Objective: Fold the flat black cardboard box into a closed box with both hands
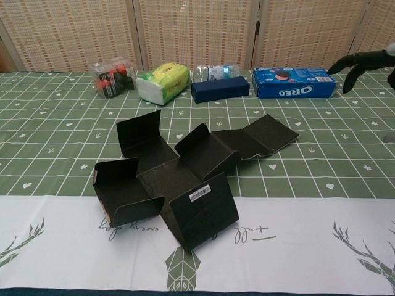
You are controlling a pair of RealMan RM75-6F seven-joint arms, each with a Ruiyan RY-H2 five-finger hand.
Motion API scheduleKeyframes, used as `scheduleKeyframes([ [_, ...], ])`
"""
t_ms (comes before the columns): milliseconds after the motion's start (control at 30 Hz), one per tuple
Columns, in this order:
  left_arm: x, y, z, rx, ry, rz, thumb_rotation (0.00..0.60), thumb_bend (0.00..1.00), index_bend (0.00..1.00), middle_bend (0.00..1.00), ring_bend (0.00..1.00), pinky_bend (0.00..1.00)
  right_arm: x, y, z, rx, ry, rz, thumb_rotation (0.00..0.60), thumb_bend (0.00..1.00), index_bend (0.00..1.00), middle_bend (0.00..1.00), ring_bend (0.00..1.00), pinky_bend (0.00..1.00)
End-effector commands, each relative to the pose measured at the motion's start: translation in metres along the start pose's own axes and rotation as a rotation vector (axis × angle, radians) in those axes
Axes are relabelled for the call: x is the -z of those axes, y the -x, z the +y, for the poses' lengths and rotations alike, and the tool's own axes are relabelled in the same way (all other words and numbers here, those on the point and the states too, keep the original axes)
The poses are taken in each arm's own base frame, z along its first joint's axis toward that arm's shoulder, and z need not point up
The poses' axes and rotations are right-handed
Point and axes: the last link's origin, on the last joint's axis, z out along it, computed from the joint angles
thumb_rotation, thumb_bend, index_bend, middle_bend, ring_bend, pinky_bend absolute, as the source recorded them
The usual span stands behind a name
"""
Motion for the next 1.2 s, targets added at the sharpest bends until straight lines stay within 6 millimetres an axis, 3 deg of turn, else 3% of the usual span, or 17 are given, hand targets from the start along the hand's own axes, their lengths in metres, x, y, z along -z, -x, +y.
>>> scheduleKeyframes([
  [33,0.0,0.0,-0.001,0.001,-0.001,-0.001,0.6,0.11,0.31,0.25,0.29,0.59,-0.037,-0.012,-0.03,0.03,-0.074,-0.071,0.6,0.08,0.0,0.17,0.77,0.9],
  [367,0.003,0.003,0.001,0.004,0.008,-0.01,0.6,0.11,0.31,0.25,0.29,0.59,-0.099,-0.014,-0.076,0.118,-0.1,-0.187,0.6,0.08,0.0,0.1,0.77,0.9],
  [667,-0.002,0.0,-0.001,-0.001,0.016,-0.001,0.6,0.11,0.31,0.25,0.29,0.59,-0.131,-0.011,-0.112,0.143,-0.1,-0.193,0.6,0.08,0.0,0.09,0.77,0.9],
  [1200,-0.005,0.001,0.005,-0.002,0.046,-0.017,0.6,0.11,0.31,0.25,0.29,0.59,-0.176,0.008,-0.135,0.15,-0.068,-0.313,0.6,0.09,0.0,0.09,0.77,0.91],
])
